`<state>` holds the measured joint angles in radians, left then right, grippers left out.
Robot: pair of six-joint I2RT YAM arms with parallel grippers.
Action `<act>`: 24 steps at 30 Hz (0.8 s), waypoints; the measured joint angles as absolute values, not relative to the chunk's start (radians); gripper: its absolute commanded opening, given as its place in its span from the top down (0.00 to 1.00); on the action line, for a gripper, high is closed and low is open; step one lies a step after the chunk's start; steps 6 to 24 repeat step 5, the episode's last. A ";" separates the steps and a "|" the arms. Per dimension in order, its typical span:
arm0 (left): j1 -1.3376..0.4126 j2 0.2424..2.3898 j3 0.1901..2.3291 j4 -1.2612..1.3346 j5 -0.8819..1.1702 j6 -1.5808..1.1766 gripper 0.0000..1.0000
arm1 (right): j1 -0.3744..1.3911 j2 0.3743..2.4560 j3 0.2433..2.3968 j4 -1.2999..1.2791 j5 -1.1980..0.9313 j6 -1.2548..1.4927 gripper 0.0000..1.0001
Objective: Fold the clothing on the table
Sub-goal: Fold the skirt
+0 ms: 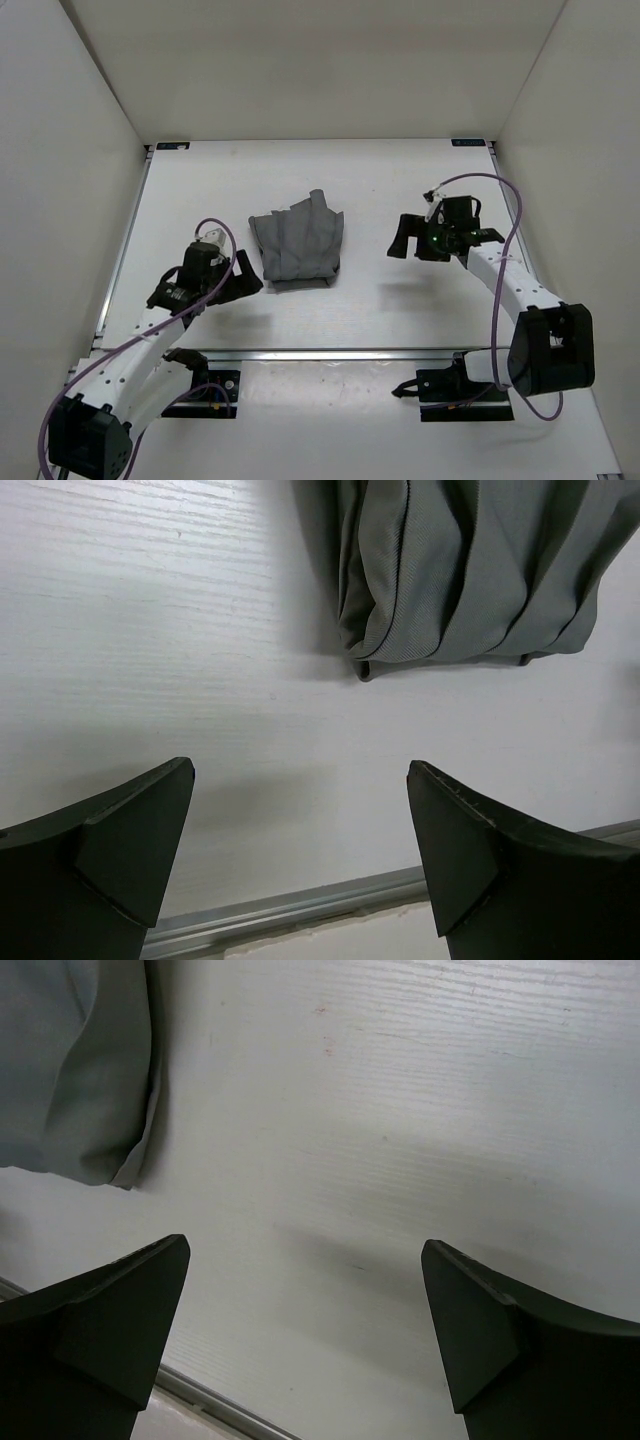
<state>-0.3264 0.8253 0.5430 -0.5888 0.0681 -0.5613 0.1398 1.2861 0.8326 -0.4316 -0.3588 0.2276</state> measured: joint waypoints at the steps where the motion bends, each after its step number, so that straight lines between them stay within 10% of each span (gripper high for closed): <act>1: -0.327 0.825 0.539 -0.582 0.068 -0.565 0.01 | 0.142 1.291 0.836 -0.431 -0.358 0.227 0.01; 24: -0.328 0.825 0.512 -0.566 0.072 -0.580 0.01 | 0.144 1.304 0.849 -0.430 -0.361 0.218 0.00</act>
